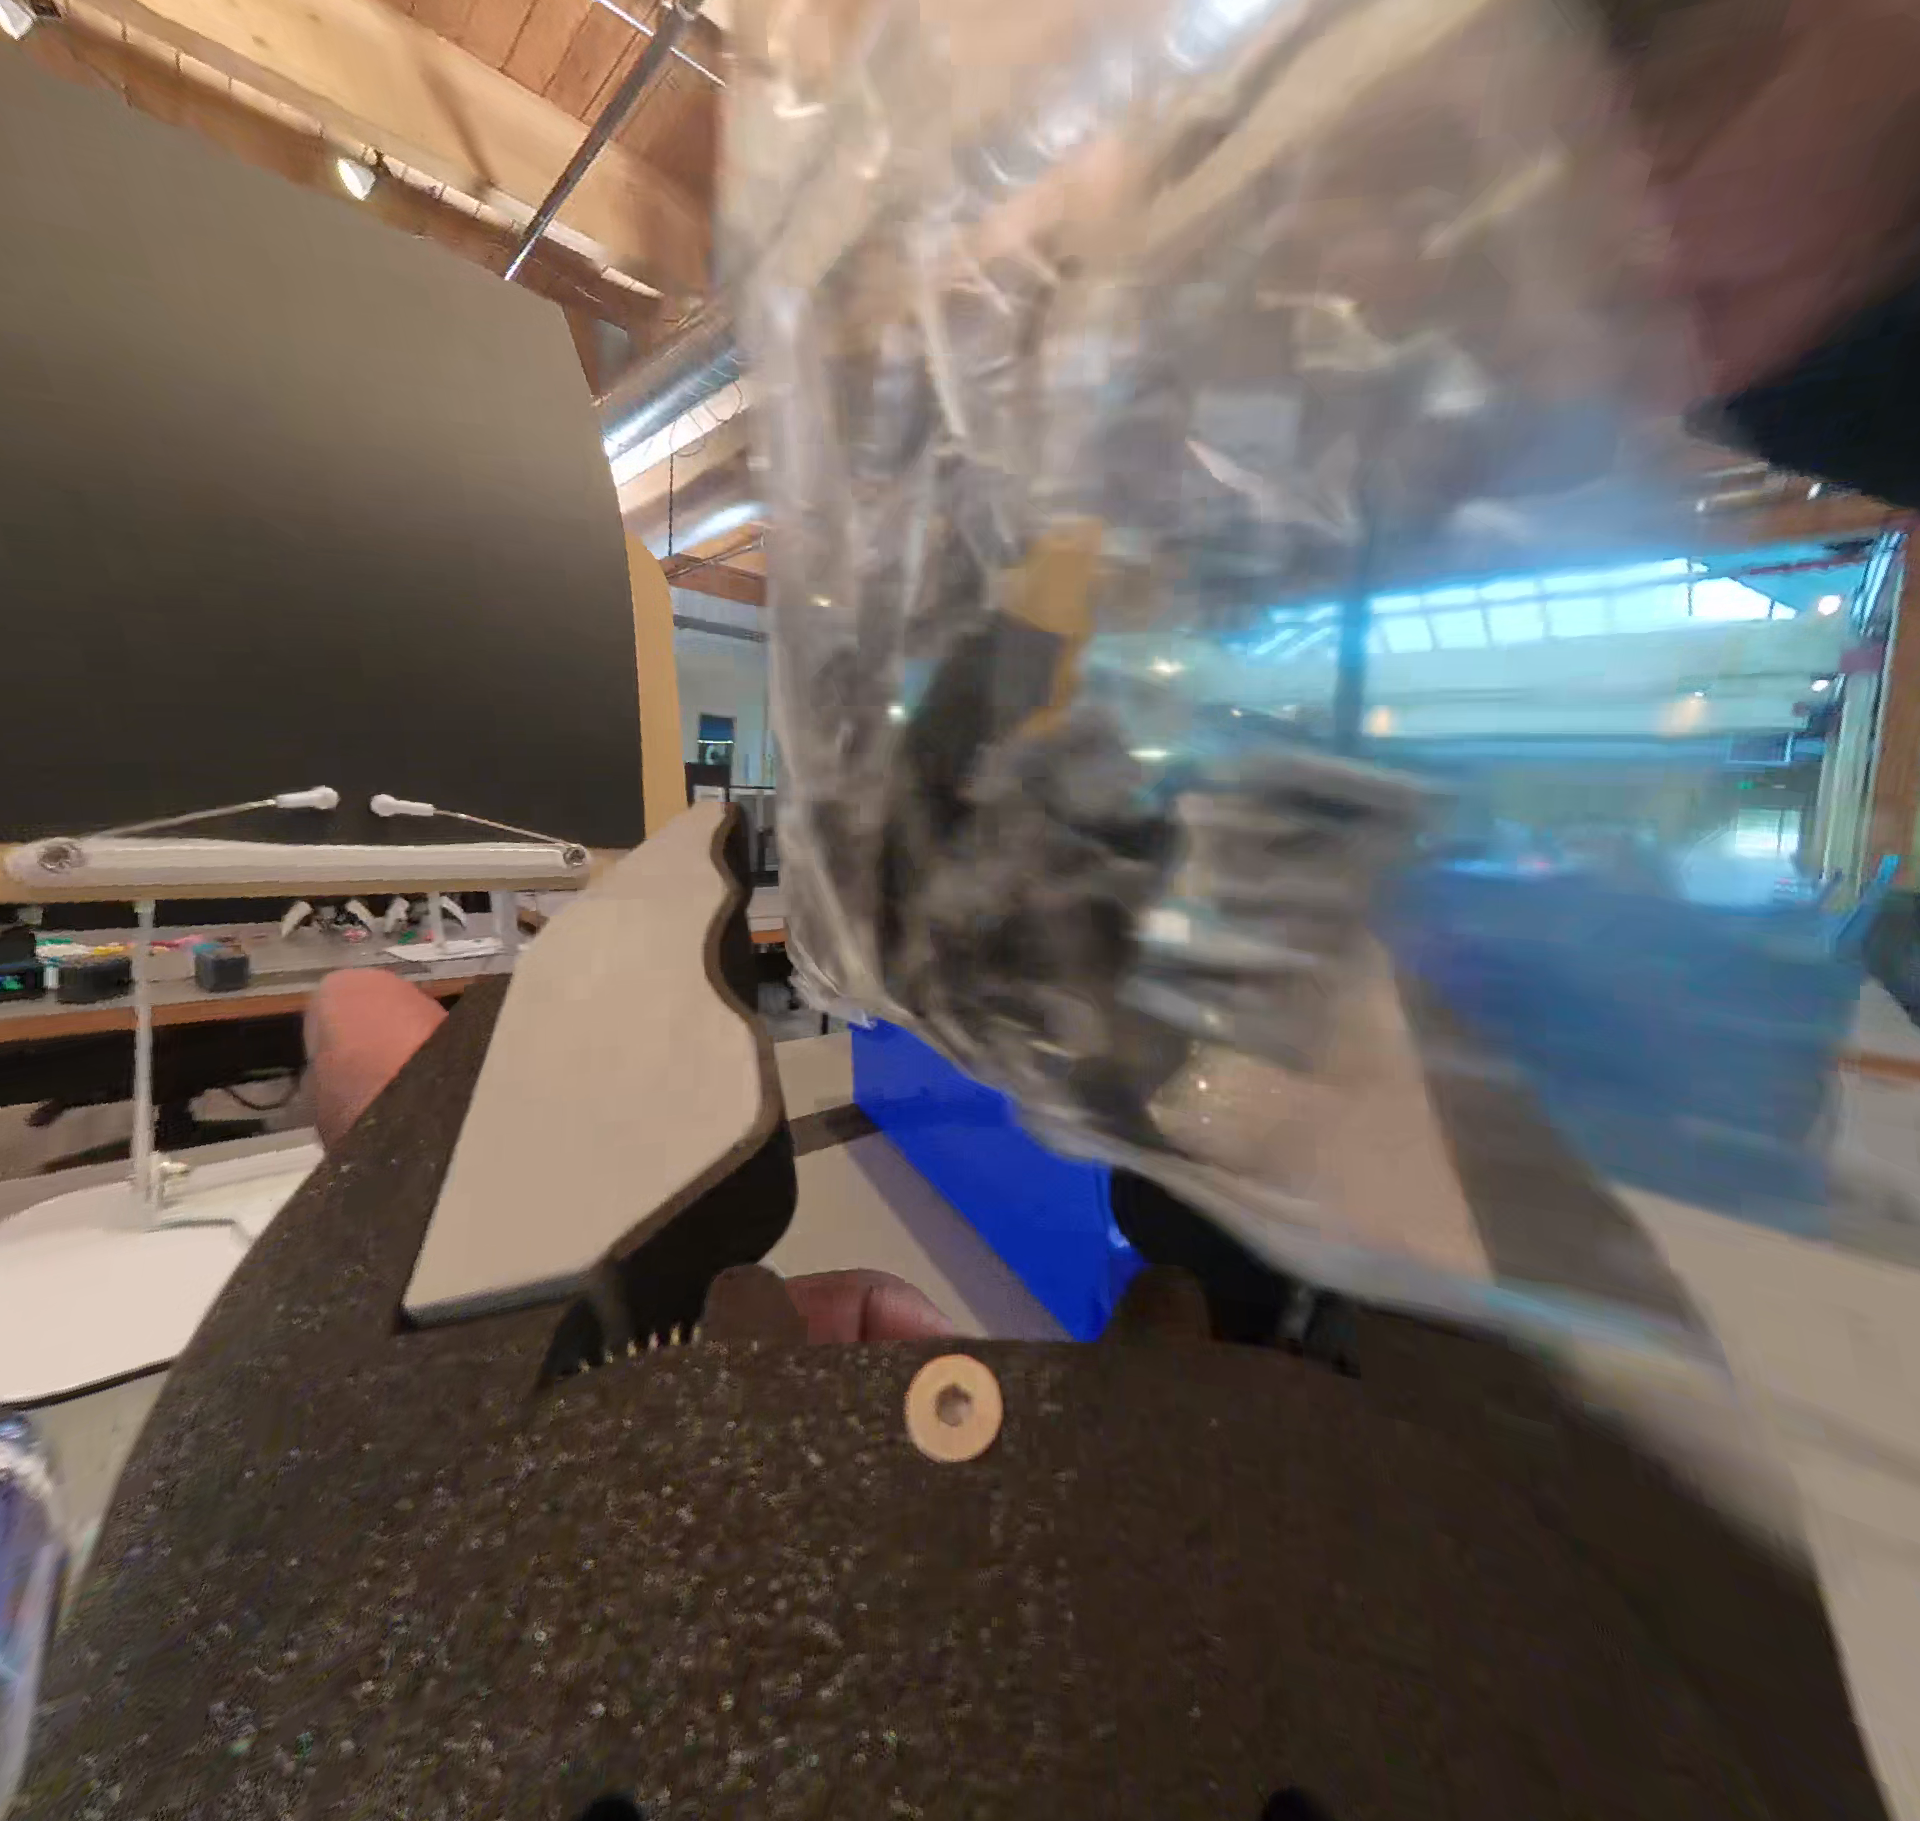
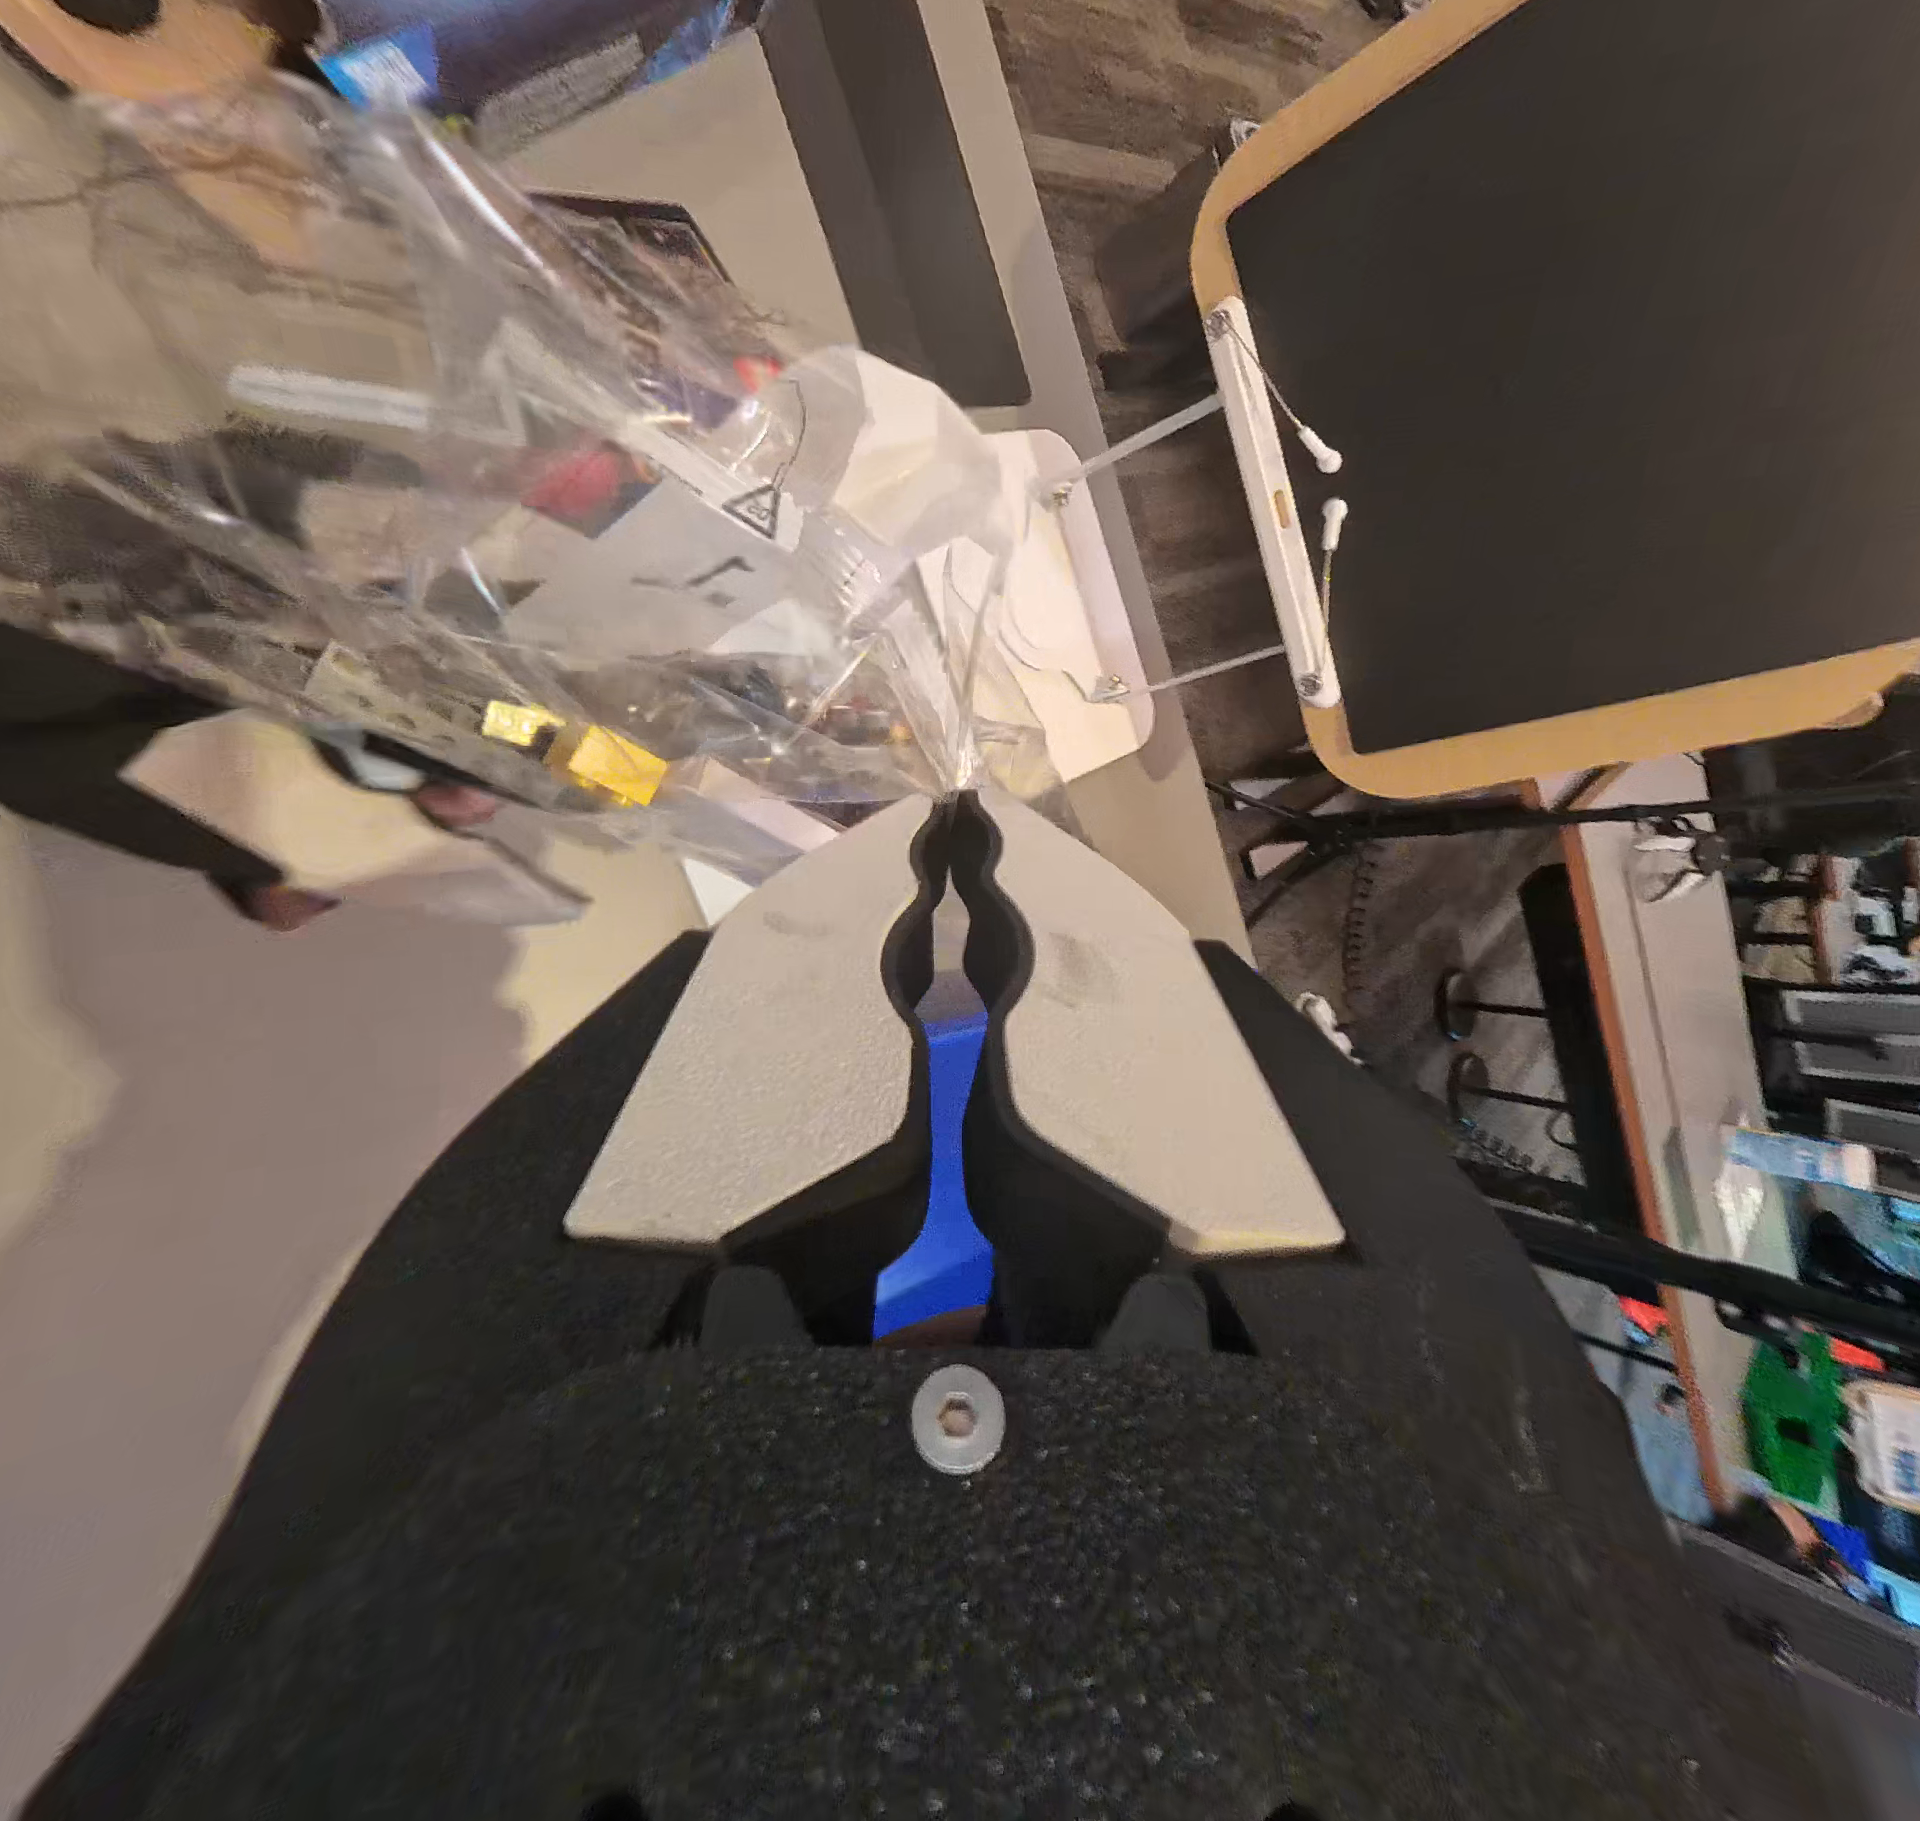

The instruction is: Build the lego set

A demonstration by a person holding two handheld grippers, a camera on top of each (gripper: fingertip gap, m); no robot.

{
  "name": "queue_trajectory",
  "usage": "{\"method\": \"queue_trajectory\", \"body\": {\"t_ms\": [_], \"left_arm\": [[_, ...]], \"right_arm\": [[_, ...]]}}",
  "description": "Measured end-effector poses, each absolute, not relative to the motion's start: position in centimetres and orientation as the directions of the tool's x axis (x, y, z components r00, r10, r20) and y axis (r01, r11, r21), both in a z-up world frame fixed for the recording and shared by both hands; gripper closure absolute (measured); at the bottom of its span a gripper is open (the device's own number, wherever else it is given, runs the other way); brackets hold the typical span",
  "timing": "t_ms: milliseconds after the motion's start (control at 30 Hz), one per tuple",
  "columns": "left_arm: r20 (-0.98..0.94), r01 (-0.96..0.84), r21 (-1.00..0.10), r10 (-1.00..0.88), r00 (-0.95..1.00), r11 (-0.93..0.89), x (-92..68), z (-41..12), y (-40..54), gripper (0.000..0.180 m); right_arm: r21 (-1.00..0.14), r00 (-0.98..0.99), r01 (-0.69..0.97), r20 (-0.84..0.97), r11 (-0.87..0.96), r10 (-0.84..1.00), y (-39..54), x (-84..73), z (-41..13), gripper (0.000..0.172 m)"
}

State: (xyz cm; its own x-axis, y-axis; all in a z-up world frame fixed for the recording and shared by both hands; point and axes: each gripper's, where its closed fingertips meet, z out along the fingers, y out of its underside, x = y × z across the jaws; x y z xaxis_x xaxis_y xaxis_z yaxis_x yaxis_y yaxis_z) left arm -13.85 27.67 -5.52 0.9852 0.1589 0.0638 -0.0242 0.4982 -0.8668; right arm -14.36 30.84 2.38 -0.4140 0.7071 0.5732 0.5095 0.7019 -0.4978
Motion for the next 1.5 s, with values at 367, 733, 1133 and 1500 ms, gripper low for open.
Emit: {"method": "queue_trajectory", "body": {"t_ms": [367, 733, 1133, 1500], "left_arm": [[0.223, 0.239, -0.831, -0.093, 0.970, 0.502, -15.8, -5.9, 27.9, 0.146], [0.145, 0.188, -0.913, -0.142, 0.979, 0.363, -18.1, -6.3, 32.2, 0.147], [-0.434, -0.405, -0.892, -0.133, 0.891, 0.200, -17.3, -6.2, 45.5, 0.148], [-0.755, -0.732, -0.654, -0.226, 0.616, 0.191, -14.8, -9.3, 51.9, 0.153]], "right_arm": [[-0.624, -0.350, 0.454, 0.532, 0.636, 0.771, 32.3, -12.8, 1.3, 0.157], [-0.795, -0.184, 0.289, 0.501, 0.534, 0.846, 37.2, -5.7, -6.2, 0.141], [-0.714, -0.184, 0.088, 0.674, 0.695, 0.716, 34.4, -7.5, -15.7, 0.149], [-0.594, -0.229, 0.057, 0.774, 0.802, 0.590, 34.1, -5.9, -18.9, 0.151]]}}
